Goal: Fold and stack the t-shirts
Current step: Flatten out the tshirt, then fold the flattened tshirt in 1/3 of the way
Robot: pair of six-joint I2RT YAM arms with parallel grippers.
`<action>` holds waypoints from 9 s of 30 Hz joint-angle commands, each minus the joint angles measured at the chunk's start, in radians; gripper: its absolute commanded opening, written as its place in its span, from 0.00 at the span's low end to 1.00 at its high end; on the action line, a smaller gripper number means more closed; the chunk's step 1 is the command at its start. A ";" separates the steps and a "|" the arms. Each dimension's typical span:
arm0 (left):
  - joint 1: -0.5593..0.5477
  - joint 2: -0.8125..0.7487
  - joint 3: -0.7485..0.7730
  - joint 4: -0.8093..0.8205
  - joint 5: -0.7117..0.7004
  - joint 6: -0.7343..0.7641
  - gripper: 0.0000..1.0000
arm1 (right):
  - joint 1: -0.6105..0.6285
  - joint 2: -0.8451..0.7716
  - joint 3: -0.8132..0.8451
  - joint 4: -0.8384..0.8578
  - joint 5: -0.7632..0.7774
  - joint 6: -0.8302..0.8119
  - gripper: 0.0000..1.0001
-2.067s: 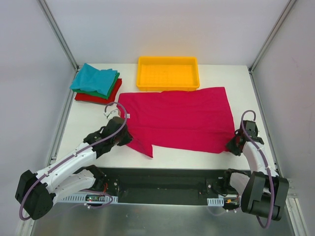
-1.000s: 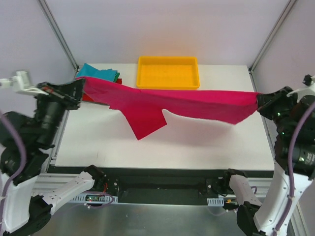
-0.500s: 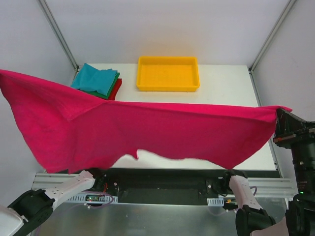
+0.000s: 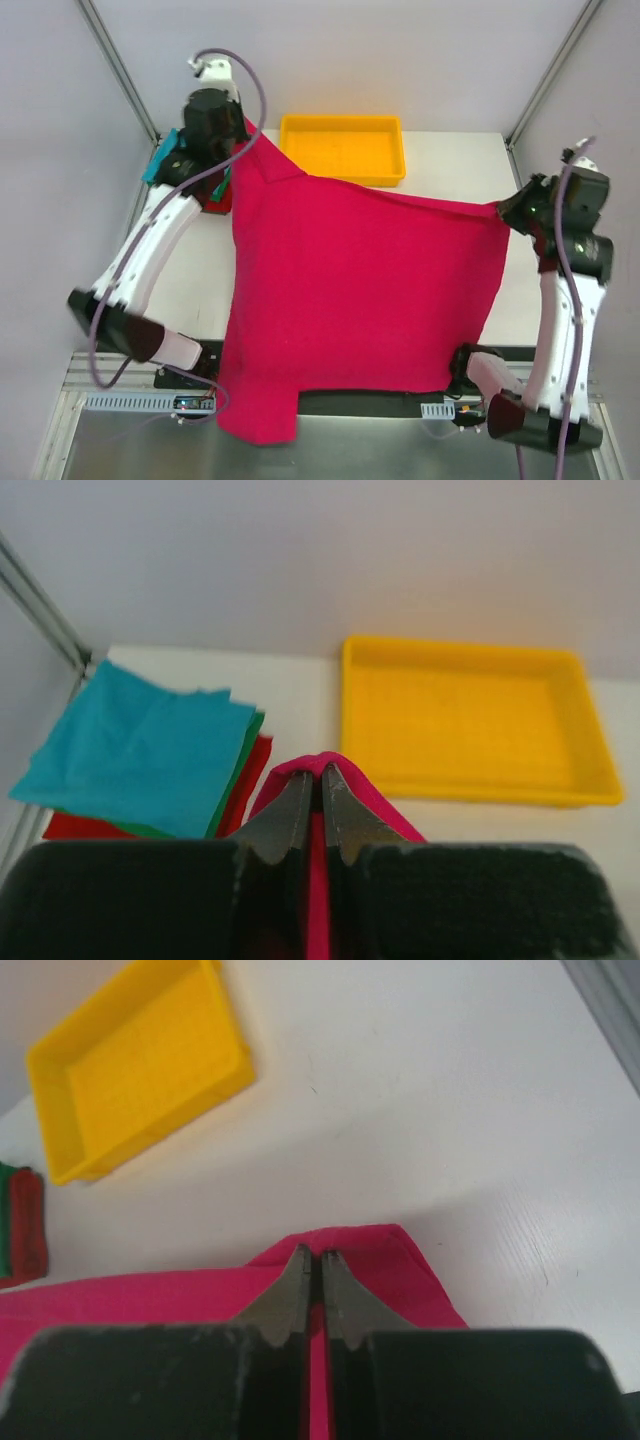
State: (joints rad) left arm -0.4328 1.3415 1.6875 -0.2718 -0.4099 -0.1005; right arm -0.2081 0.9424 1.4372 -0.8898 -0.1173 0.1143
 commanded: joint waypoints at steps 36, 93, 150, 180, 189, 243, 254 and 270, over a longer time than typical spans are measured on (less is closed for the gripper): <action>0.083 0.093 -0.544 0.183 0.182 -0.341 0.00 | 0.004 0.840 -0.027 0.325 -0.010 -0.073 0.10; -0.044 -0.158 -0.806 -0.126 0.241 -0.682 0.00 | 0.522 0.343 -0.421 0.368 -0.031 -0.116 0.96; 0.226 0.084 -0.739 -0.049 0.459 -0.613 0.00 | 1.277 1.037 0.120 0.463 0.420 0.167 0.01; 0.201 -0.484 -1.296 -0.147 0.586 -0.763 0.04 | 1.294 0.874 -0.165 0.425 0.024 0.056 0.14; 0.200 -0.643 -1.299 -0.251 0.571 -0.766 0.67 | 1.296 0.782 -0.231 0.445 -0.027 0.056 0.57; 0.293 0.758 -0.172 -0.124 0.491 -0.542 0.99 | 0.049 1.115 0.005 0.379 -0.162 -0.065 0.96; 0.281 0.647 -0.104 -0.153 0.539 -0.490 0.99 | 0.049 0.997 0.086 0.341 -0.173 -0.084 0.96; -0.134 -0.299 -0.966 -0.314 0.320 -0.738 0.99 | 0.047 0.219 -0.589 0.338 0.018 0.022 0.96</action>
State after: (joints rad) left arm -0.4435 1.1545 0.9058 -0.4175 -0.0025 -0.7048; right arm -0.1558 1.2125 0.9195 -0.5255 -0.1047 0.1276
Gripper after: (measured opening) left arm 0.990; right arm 0.959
